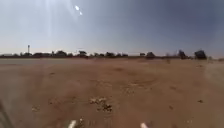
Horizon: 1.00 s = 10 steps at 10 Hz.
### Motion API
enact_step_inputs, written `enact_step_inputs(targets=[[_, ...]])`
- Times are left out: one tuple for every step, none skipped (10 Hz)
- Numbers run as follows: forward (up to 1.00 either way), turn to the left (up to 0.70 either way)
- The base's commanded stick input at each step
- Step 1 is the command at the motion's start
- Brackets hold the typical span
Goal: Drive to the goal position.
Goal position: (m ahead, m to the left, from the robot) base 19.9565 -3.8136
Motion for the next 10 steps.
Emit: enact_step_inputs(targets=[[0.50,0.00],[0.50,0.00],[0.50,0.00],[0.50,0.00],[0.50,0.00],[0.50,0.00],[0.50,0.00],[0.50,0.00],[0.50,0.00],[0.50,0.00]])
